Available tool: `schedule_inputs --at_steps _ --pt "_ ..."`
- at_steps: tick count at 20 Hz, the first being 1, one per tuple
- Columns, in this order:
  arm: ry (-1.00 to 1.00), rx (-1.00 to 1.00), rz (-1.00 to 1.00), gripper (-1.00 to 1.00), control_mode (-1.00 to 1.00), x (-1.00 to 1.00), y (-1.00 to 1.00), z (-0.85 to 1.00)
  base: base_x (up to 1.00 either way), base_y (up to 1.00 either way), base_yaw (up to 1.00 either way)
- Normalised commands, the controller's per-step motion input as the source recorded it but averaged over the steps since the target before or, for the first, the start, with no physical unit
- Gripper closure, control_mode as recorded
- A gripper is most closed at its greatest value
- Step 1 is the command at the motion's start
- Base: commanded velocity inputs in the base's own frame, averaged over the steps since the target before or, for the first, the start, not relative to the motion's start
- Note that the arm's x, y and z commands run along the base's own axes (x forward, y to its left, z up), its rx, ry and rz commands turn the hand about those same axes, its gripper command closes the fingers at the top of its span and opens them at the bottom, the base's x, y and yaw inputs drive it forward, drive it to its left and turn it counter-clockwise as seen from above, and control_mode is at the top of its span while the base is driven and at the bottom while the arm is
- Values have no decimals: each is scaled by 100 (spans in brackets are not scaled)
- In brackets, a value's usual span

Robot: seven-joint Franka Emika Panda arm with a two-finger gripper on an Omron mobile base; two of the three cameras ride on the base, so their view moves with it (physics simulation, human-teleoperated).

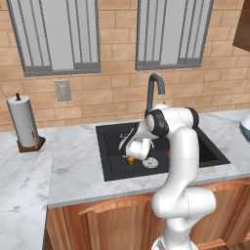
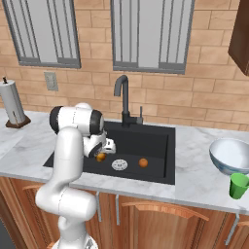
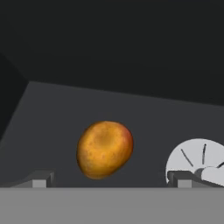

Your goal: Remove the mango and tangerine from the sink. Then move the bowl and cup from the counter to the sink for washing.

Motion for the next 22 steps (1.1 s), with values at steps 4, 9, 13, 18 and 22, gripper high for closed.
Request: schedule_inputs --at_steps 4,9,13,18,22 --pt "1 0 0 -100 -100 15 3 -23 0 0 0" --pt "1 0 0 -100 -100 16 3 -22 0 0 0" --pt "0 0 0 -100 -100 17 4 -19 0 0 0" --pt "0 0 0 -100 -100 17 8 -16 0 0 0" --pt "0 0 0 -100 -100 17 11 -15 0 0 0"
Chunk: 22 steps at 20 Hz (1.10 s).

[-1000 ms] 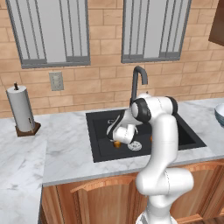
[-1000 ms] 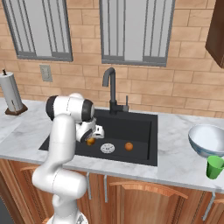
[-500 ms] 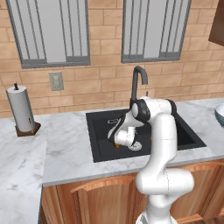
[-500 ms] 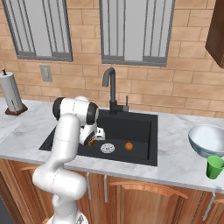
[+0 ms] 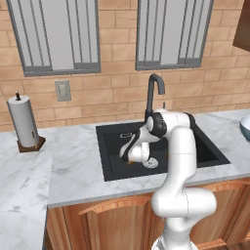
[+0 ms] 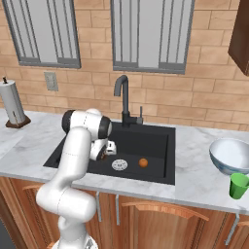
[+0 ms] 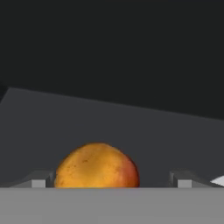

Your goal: Remove the mango and tangerine from the sink. Then move the bowl and cup from the counter to the sink for washing.

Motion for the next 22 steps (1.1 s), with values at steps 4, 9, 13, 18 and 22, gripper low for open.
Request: schedule_inputs --at_steps 4,9,13,18,22 --pt "1 0 0 -100 -100 17 11 -16 0 0 0" --pt "13 0 -4 -100 -100 5 6 -22 0 0 0" --pt "24 0 -10 -100 -100 0 4 -25 0 0 0" --pt "23 0 -11 -100 -100 2 8 -26 0 0 0" --pt "19 0 -10 -100 -100 3 9 -27 0 0 0"
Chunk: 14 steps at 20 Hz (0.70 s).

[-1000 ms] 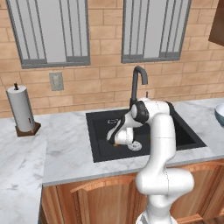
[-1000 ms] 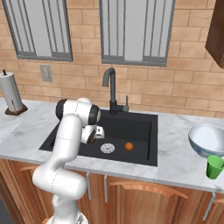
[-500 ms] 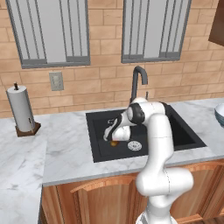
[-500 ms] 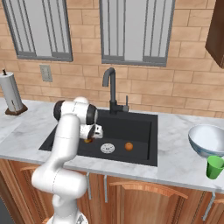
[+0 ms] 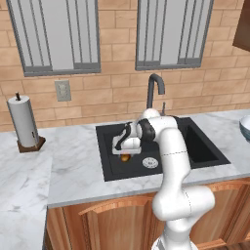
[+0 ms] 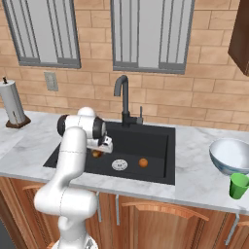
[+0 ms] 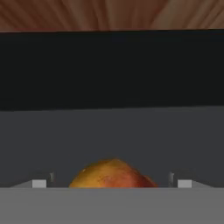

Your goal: Remove the mango and tangerine from the sink. Then move the bowl and cup from the counter to the sink for washing.

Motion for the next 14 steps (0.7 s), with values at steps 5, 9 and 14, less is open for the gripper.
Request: schedule_inputs --at_steps 5,9,14 --pt "15 0 -9 -100 -100 0 9 -30 0 0 0" --pt "16 0 -11 100 -100 -3 12 -30 0 0 0" --pt "23 0 -11 100 -100 -9 13 -31 0 0 0"
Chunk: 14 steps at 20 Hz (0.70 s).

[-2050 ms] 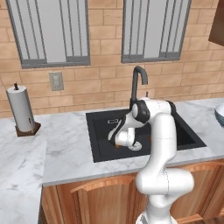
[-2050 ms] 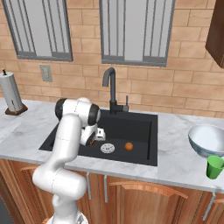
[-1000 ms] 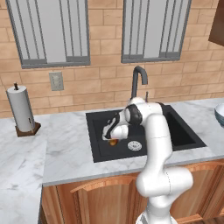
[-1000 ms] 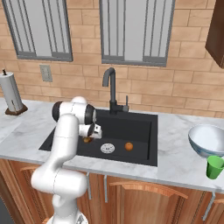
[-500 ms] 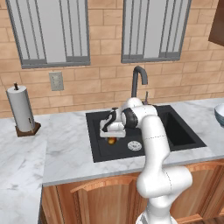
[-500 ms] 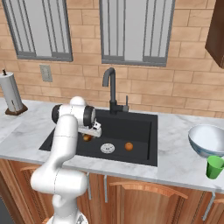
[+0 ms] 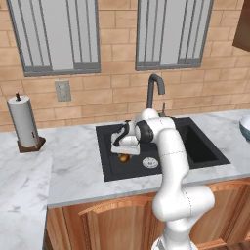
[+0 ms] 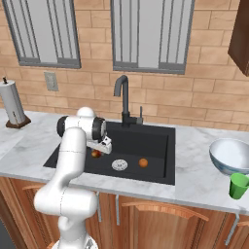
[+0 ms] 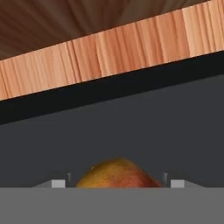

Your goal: Remove the mango and tangerine from the sink. Then move the bowl and cup from the counter to the sink for washing.

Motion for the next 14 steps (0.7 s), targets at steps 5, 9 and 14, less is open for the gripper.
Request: schedule_inputs --at_steps 5,9,14 --pt "19 0 -11 100 -100 -5 6 -29 0 0 0" --pt "3 0 -10 100 -100 -29 -2 -7 0 0 0" --pt "0 0 -14 100 -100 -39 -11 1 0 0 0"
